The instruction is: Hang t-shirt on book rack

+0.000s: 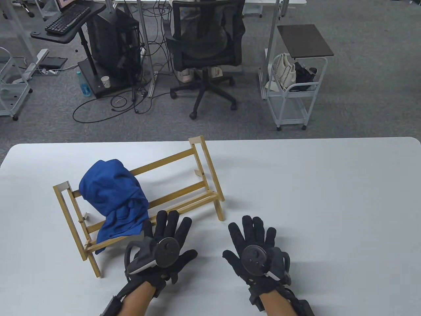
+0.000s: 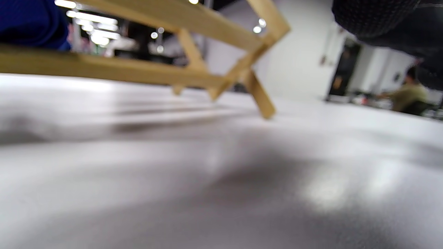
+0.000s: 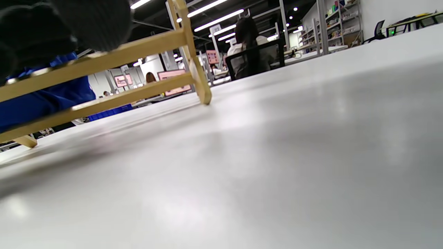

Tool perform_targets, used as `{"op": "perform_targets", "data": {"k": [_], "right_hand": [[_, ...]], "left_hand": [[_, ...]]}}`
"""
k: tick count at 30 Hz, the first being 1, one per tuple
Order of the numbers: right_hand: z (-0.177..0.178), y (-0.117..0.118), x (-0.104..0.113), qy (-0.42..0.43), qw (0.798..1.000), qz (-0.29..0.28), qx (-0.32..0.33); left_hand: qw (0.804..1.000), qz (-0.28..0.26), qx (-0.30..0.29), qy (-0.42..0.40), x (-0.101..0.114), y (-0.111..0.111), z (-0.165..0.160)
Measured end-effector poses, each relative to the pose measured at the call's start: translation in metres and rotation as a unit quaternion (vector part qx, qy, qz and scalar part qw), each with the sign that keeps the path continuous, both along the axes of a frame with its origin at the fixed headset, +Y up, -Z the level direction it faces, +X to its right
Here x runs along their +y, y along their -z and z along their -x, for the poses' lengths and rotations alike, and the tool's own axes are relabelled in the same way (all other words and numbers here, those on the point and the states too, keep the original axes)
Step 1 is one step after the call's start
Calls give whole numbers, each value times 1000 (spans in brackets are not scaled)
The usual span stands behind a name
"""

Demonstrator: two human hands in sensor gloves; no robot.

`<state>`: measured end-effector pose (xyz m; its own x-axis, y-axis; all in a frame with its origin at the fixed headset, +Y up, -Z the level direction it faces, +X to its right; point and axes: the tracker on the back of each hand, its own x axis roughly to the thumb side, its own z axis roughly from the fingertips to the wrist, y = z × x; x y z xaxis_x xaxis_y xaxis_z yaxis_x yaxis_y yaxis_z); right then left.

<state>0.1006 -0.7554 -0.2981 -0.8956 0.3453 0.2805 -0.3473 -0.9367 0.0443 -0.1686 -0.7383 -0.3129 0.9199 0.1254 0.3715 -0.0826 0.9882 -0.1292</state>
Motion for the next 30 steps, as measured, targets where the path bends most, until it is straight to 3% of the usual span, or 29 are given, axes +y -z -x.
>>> {"op": "perform_targets", "data": {"k": [30], "right_hand": [[-2, 0, 2, 13, 1000, 5, 3]], "left_hand": [[1000, 8, 9, 2, 3, 2, 4]]}}
